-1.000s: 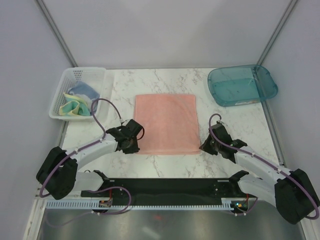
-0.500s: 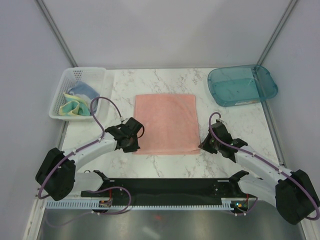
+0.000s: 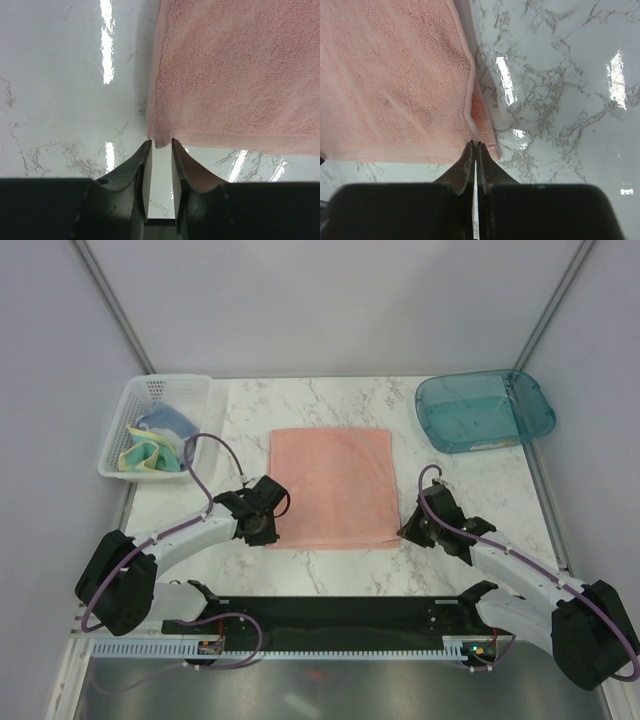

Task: Fold and stack the towels
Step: Fold the towel

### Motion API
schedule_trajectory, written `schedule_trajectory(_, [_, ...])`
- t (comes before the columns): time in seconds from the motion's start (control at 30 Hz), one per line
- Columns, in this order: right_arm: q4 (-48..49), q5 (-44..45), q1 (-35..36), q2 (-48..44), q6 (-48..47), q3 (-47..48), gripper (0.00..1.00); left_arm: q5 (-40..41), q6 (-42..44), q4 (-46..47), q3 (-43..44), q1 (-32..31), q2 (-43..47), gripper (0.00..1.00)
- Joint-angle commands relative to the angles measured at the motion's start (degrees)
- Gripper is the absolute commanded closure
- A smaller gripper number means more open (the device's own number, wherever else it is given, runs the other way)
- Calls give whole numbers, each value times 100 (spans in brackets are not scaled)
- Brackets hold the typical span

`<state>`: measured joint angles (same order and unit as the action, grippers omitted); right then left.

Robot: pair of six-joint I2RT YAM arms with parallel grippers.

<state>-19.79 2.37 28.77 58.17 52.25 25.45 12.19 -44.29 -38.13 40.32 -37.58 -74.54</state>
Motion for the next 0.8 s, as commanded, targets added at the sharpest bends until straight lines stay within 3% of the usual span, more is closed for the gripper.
schedule_trajectory(0.0, [54, -44, -3, -104, 22, 135, 100, 232, -176, 104, -6, 23, -25, 71])
schedule_trajectory(0.23, [72, -70, -3, -175, 40, 56, 100, 223, -185, 236, 20, 23, -122, 69])
schedule_trajectory(0.37, [81, -79, 5, -201, 40, 21, 100, 223, -194, 245, 29, 23, -219, 74])
schedule_trajectory(0.53, [72, -158, -12, -254, -4, 47, 100, 249, -167, 166, 72, 23, -52, 98])
schedule_trajectory(0.77, [-226, -228, 5, -193, -180, 398, 100, 381, -115, -659, 688, 23, 414, 98])
